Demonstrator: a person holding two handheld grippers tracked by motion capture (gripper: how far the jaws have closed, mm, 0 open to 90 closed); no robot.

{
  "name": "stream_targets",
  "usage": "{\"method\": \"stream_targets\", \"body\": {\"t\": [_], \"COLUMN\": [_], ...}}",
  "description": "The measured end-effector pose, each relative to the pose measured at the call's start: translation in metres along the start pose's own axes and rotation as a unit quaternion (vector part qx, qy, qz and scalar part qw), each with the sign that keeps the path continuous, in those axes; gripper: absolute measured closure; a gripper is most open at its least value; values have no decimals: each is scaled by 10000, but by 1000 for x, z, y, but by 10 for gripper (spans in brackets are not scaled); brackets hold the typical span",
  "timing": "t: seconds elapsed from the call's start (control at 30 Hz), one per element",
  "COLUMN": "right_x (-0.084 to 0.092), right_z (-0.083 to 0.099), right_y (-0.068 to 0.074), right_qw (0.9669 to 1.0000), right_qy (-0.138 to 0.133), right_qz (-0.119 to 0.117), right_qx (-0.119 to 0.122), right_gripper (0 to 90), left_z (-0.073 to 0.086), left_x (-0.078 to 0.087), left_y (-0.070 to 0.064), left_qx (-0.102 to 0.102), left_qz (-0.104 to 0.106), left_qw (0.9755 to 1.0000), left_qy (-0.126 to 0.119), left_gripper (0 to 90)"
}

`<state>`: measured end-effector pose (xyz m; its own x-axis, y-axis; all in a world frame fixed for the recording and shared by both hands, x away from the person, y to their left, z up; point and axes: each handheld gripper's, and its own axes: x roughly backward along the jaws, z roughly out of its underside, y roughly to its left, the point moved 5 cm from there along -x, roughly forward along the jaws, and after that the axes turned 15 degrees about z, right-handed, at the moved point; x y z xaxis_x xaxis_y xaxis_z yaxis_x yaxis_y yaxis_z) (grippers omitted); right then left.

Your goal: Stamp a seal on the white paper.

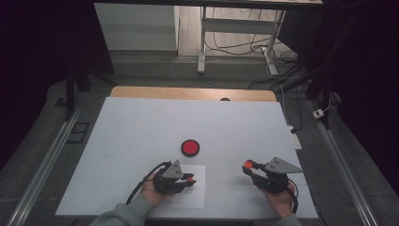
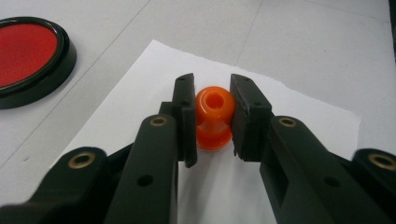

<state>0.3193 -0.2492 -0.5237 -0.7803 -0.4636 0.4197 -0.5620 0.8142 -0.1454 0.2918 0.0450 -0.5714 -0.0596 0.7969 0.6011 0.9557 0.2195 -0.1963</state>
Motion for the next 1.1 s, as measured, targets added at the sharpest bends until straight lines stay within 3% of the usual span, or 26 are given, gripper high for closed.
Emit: {"method": "stream_targets", "body": {"t": [0.17, 0.33, 0.53, 0.8, 1.1], "right_x": [0, 0, 0, 0, -1], "right_z": [0, 0, 0, 0, 1], "right_y": [-1, -2, -1, -2, -3], "right_qw": [10000, 10000, 10000, 10000, 10000], "right_qy": [5, -2, 2, 2, 25], "right_qz": [8, 8, 8, 8, 18], "right_qx": [-15, -33, -23, -36, -44], "right_gripper": [643, 643, 643, 643, 643], "left_z": [-2, -14, -24, -29, -32], "left_x": [2, 18, 32, 45, 62], "left_y": [-1, 1, 3, 6, 14], "left_qx": [-3, 155, 217, 291, 545], "left_qz": [-11, 106, 120, 147, 215], "left_qw": [10000, 9986, 9957, 9936, 9896], "left_qy": [81, -498, -897, -1082, -1316], "left_gripper": [732, 731, 730, 729, 728]}}
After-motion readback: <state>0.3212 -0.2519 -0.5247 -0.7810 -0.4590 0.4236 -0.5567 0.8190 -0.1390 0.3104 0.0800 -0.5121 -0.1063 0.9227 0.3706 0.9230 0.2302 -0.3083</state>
